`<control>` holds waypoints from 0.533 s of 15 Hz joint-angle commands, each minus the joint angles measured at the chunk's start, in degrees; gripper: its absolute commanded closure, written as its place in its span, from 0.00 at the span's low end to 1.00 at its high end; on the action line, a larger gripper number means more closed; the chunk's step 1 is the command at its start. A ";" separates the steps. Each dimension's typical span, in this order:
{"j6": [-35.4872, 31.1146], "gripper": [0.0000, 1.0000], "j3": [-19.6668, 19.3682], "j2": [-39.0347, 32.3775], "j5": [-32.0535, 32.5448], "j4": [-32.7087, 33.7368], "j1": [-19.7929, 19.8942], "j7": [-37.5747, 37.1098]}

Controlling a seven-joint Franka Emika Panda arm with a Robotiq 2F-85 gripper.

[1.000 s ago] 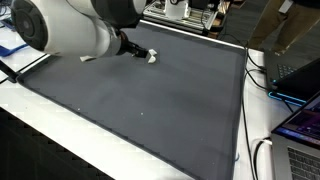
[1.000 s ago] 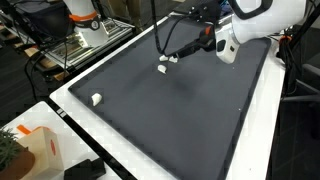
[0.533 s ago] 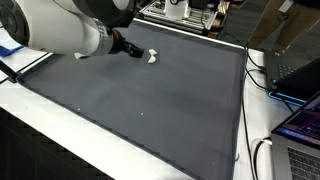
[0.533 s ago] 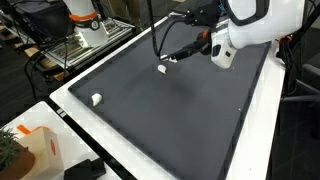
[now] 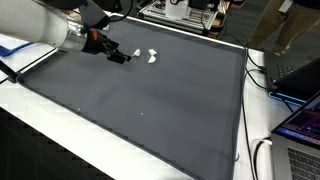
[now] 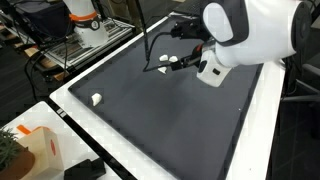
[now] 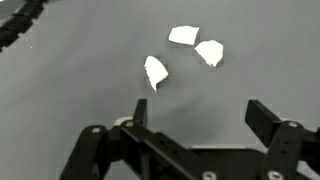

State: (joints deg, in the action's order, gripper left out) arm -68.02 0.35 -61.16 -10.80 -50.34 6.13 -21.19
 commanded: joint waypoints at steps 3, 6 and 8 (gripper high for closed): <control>-12.42 0.00 -0.85 9.48 -5.23 -16.98 6.87 1.90; -10.47 0.00 -2.45 6.80 -4.76 -12.60 6.55 3.05; -11.38 0.00 -2.71 9.21 -4.83 -16.47 7.08 4.28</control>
State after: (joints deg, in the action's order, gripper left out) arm -79.84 -0.50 -51.74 -14.48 -67.22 14.35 -17.56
